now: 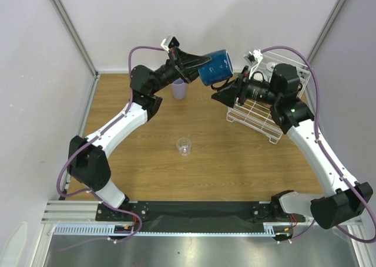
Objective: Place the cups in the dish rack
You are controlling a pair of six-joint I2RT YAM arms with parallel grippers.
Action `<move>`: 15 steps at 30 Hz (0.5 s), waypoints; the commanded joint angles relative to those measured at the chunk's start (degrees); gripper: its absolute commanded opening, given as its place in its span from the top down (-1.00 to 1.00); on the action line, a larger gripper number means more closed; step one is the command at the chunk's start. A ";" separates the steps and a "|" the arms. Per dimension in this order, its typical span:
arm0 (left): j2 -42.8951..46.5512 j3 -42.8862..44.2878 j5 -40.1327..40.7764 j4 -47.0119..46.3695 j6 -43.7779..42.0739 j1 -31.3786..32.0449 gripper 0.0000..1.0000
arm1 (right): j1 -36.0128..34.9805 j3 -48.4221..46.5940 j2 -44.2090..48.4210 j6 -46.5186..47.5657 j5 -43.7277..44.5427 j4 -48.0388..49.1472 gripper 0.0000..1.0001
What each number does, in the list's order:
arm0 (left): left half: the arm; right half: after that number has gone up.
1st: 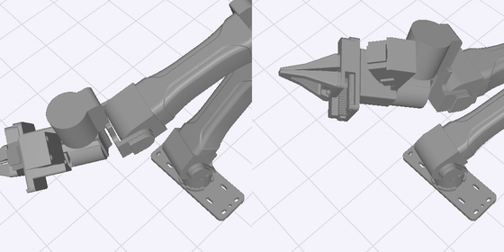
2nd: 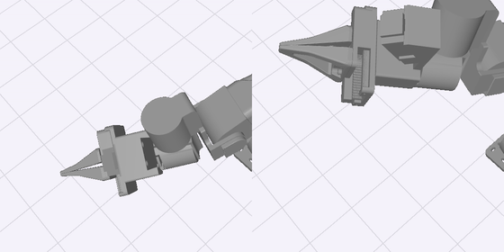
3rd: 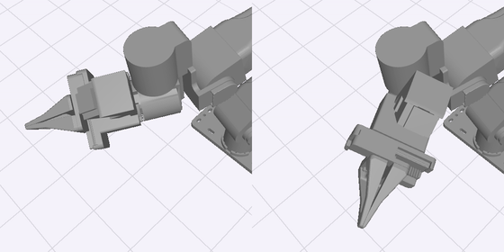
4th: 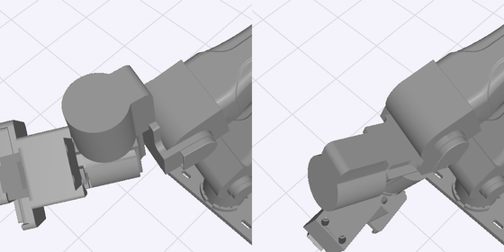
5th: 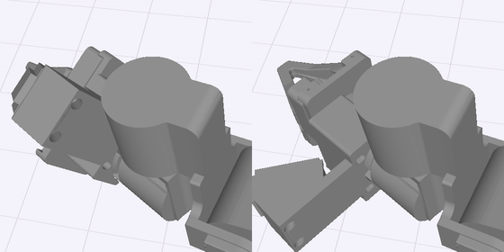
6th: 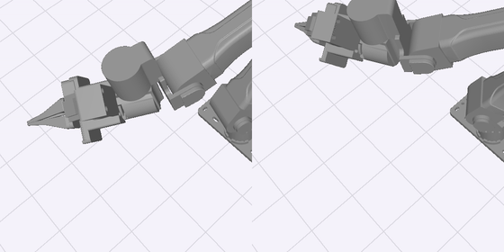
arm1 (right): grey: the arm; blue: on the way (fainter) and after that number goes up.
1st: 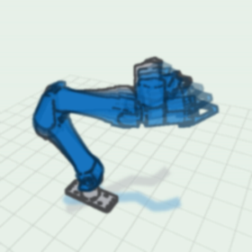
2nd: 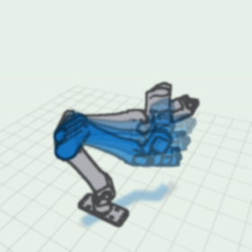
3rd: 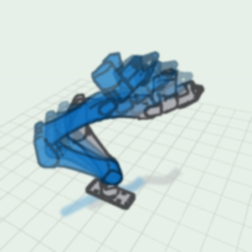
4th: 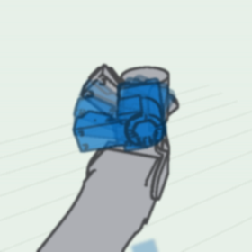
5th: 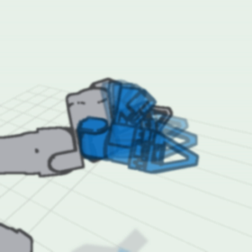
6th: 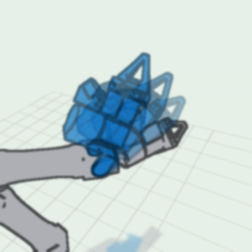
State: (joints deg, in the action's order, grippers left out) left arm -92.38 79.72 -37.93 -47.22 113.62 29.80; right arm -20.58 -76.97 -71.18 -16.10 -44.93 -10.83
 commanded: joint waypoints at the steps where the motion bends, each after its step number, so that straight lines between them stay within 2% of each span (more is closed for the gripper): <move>1: 2.47 1.14 1.46 -9.82 30.34 1.57 0.99 | -0.08 2.52 0.69 -2.00 -1.83 15.65 -0.16; 7: 2.90 0.52 1.81 -10.52 30.43 2.54 0.99 | 0.80 2.00 0.25 -2.88 -3.41 18.03 -0.15; 11: 3.43 -1.14 1.46 -10.35 29.55 2.63 0.99 | 1.42 0.42 0.07 -3.85 -4.55 19.09 0.03; 14: 3.70 -2.03 1.46 -10.43 29.29 2.98 0.99 | 1.42 -0.20 -0.54 -5.52 -5.70 20.84 0.30; 15: 3.70 -2.20 1.55 -10.43 29.11 3.16 0.99 | 1.42 -0.46 -0.45 -6.05 -5.87 21.55 0.52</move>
State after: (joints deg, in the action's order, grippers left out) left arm -91.92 77.62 -35.44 -51.07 116.11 31.77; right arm -19.22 -74.17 -71.85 -18.96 -49.12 4.49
